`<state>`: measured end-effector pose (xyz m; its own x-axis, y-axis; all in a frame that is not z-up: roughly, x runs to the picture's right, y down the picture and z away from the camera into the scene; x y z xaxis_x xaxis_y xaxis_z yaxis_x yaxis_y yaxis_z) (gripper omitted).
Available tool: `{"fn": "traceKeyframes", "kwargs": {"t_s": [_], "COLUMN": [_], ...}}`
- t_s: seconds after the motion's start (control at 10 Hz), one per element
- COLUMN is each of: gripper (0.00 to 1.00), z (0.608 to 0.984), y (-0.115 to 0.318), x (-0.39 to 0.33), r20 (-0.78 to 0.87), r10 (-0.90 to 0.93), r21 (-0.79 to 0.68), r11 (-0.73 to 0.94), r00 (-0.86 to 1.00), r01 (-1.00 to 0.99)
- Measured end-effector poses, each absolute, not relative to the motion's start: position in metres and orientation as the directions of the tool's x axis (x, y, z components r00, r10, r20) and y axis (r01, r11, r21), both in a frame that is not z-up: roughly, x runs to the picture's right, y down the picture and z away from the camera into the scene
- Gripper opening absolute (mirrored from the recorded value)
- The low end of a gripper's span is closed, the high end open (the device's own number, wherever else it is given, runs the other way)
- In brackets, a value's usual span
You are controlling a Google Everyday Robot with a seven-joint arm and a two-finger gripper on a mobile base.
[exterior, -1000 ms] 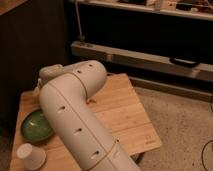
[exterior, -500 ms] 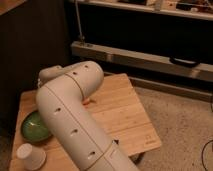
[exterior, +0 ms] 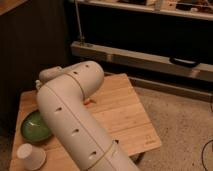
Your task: Place the bottle in the ceramic bowl
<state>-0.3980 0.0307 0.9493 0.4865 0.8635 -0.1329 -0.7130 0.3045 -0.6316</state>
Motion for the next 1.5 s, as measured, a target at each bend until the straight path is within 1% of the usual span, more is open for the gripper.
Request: {"fn": "traceKeyframes", "kwargs": {"t_s": [0.2, 0.4, 0.8, 1.0, 1.1, 1.2, 1.4, 1.5], "gripper": [0.09, 0.09, 0.09, 0.09, 0.09, 0.09, 0.09, 0.09], "z": [0.935, 0.911, 0.881, 0.857, 0.828, 0.808, 0.772, 0.752], "y": [0.022, 0.009, -0.002, -0.009, -0.015, -0.015, -0.001, 0.014], "x": [-0.369, -0.331, -0.236, -0.219, -0.22, -0.222, -0.225, -0.232], "r20": [-0.116, -0.094, -0.06, -0.004, 0.061, 0.1, 0.172, 0.214], "r10": [0.889, 0.91, 0.945, 0.948, 0.942, 0.936, 0.919, 0.903], "r21": [-0.701, -0.757, -0.816, -0.835, -0.848, -0.857, -0.87, -0.872], "r11": [0.243, 0.197, 0.14, 0.172, 0.223, 0.253, 0.311, 0.349], "r00": [0.444, 0.403, 0.323, 0.317, 0.331, 0.337, 0.356, 0.374], "r01": [-0.671, -0.622, -0.561, -0.523, -0.48, -0.448, -0.383, -0.343]}}
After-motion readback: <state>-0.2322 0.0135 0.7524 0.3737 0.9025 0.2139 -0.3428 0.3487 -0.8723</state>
